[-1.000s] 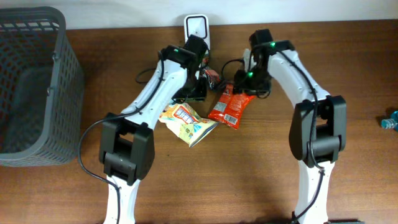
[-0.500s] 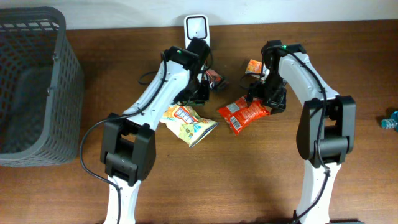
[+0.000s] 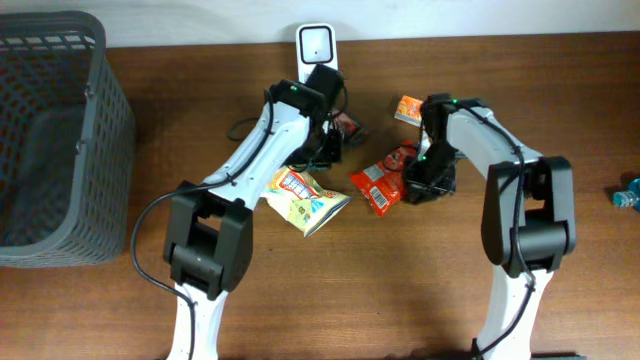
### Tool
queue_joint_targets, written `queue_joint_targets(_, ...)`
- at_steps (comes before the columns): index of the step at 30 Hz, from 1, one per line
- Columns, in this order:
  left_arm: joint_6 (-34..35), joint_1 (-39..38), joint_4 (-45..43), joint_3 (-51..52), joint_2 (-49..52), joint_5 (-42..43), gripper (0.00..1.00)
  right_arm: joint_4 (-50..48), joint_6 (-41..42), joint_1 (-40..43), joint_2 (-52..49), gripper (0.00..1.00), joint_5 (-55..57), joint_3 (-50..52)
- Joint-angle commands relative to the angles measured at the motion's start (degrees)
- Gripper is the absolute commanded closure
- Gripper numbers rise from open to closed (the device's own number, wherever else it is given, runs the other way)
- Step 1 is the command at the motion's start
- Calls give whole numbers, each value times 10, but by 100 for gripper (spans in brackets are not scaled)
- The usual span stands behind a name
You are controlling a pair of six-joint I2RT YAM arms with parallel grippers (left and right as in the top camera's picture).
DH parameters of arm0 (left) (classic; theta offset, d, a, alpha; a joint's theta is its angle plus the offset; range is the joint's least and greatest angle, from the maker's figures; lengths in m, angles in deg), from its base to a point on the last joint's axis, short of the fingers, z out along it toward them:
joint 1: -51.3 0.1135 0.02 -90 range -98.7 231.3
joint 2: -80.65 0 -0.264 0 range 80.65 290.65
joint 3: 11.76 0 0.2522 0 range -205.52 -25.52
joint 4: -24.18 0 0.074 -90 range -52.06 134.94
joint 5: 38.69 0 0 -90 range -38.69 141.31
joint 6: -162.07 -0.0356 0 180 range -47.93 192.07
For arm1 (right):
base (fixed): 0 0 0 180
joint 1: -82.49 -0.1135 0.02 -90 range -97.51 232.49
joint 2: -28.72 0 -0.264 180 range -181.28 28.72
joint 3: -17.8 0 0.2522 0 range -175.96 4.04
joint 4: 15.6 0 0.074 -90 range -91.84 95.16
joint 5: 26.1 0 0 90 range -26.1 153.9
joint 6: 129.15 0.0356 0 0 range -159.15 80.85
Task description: Scan the item barcode
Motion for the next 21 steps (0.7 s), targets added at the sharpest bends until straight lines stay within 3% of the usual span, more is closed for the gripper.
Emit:
queue_joint_targets(1, 8, 9, 0, 7, -1, -17, 83, -60, 77, -35, 5, 84, -68, 8)
queue_joint_targets(5, 8, 9, 0, 13, -1, -17, 83, -138, 182, -57, 5, 81, -104, 8)
queue_joint_targets(8, 8, 9, -3, 27, -1, -17, 81, -158, 157, -52, 13, 76, -151, -3)
queue_joint_targets(11, 8, 9, -56, 61, -1, -14, 79, -63, 31, -29, 18, 49, -139, -85)
queue_joint_targets(14, 8, 9, -85, 83, -1, -15, 73, -7, -75, 1, 18, 10, -96, -145)
queue_joint_targets(15, 8, 9, -93, 87, -1, -15, 71, -14, -102, 13, 17, 3, -85, -144)
queue_joint_targets(21, 22, 39, -100, 87, -1, -25, 72, -90, -112, 18, -16, 1, -123, -96)
